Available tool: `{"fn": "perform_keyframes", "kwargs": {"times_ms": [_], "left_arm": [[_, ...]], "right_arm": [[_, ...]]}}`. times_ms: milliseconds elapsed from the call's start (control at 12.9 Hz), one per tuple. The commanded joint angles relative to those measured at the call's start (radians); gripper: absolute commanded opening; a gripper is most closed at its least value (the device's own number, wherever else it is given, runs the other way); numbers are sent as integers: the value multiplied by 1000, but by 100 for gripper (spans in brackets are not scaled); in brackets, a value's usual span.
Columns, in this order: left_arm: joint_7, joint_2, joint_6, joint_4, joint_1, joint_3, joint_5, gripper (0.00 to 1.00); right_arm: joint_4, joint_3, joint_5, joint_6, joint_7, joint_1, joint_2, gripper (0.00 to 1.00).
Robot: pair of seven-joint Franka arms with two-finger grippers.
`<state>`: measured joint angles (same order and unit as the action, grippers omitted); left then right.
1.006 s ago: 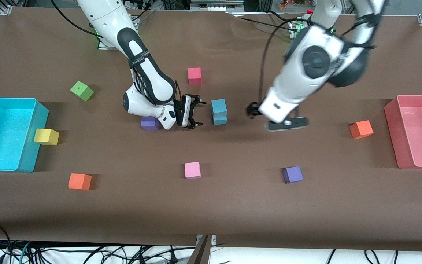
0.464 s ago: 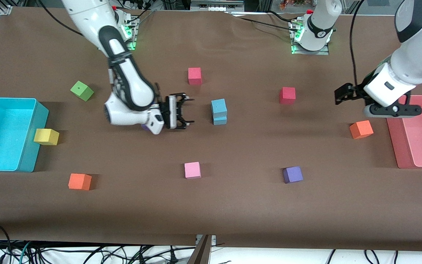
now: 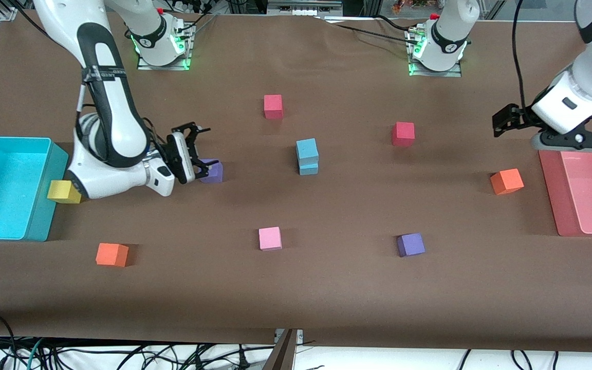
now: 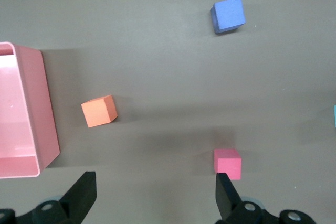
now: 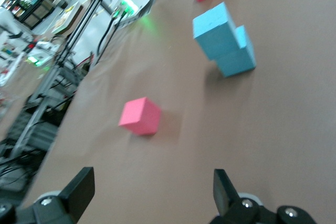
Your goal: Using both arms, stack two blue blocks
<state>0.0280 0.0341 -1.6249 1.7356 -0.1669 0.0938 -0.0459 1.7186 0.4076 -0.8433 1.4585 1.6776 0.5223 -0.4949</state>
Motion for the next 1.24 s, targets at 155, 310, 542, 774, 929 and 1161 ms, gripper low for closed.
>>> {"fn": "perform_keyframes", "kwargs": {"times_ms": [155,310,542,774,929,1161], "left_arm": [[-23,24,-47,45,18,-6,37,100],[-19,15,-43,35,24,-6,37,100],[-8,-28,-30,-42,21,-6,37,100],[-8,-82,42,-120,15,12,37,100],[-11,-80,42,-122,23,11,38,100],[-17,-79,45,-122,24,11,38,100]], "right_arm": [[-117,69,116,-109,-120,12,1,100],[-132,71,176,-112,-250,28,27,100],[-125,-11,326,-110,-483,-25,134,100],[-122,-261,493,-75,-792,-215,222,100],[-120,-319,567,-58,-936,-278,262,100],[-123,-337,720,-14,-1038,-332,305,100]]}}
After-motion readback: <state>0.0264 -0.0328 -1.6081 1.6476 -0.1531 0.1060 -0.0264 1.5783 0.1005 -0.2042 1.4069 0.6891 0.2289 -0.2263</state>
